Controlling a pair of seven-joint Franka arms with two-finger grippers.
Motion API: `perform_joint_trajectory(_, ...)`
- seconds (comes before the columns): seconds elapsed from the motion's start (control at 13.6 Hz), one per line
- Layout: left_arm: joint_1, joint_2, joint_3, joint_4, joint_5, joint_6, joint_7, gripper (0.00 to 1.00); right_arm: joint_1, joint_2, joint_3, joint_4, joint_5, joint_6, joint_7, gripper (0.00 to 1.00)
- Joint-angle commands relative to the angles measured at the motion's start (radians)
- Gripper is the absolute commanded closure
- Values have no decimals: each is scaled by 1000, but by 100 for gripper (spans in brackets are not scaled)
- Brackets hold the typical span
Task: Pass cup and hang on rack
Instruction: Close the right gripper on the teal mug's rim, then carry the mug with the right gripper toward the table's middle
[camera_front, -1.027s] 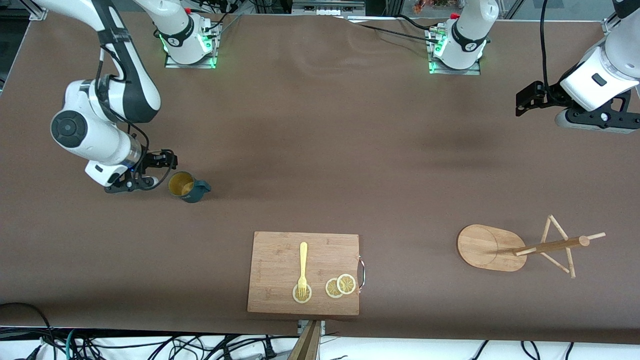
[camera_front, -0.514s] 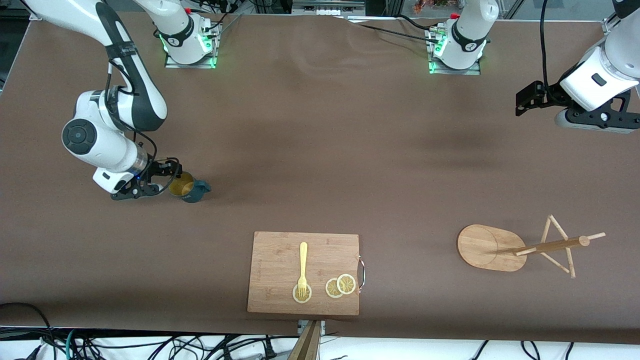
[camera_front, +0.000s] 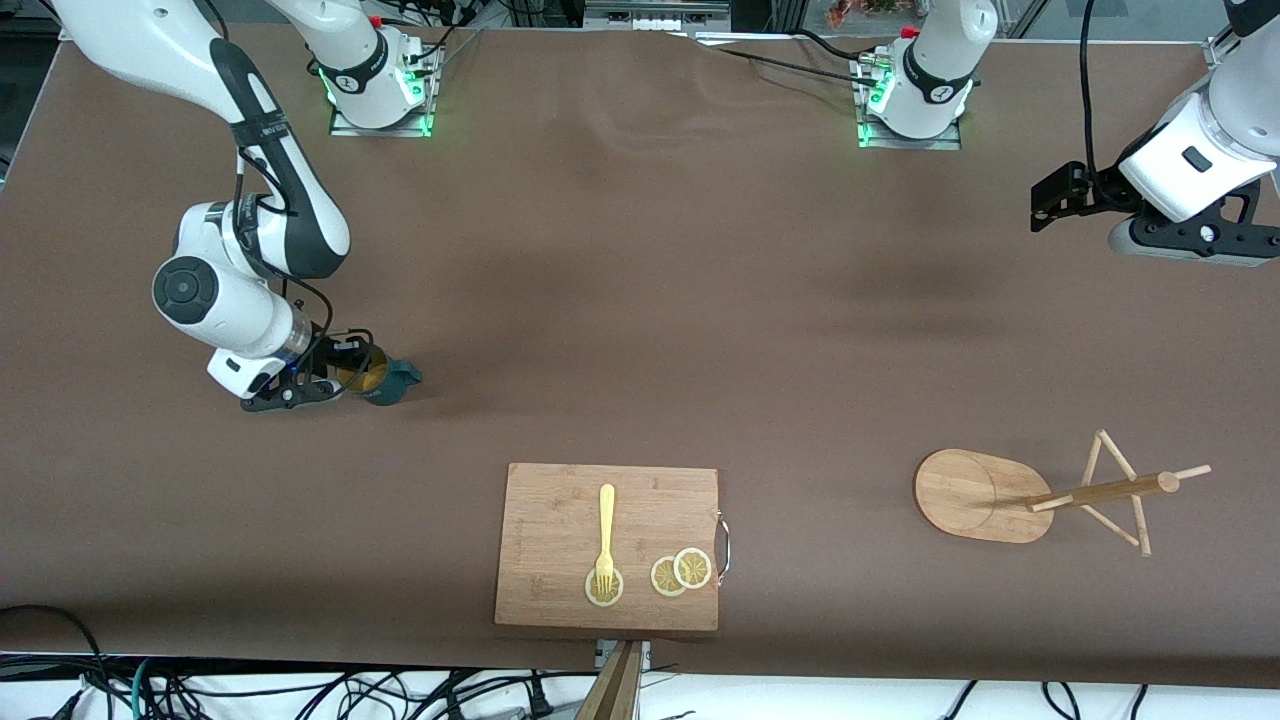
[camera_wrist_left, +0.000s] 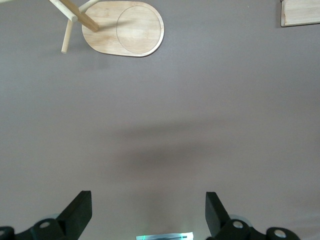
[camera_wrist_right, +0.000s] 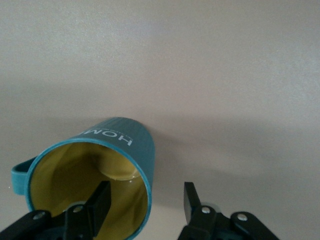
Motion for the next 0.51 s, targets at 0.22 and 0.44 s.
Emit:
perform_joint_trajectory(0.22,3,4,-1,25,0,-22,12,0,5,21,5,11,3,20,37,88)
perform_joint_trajectory(0.44,3,4,0,25,0,-22,12,0,6,21,20,17,17,19,48,99)
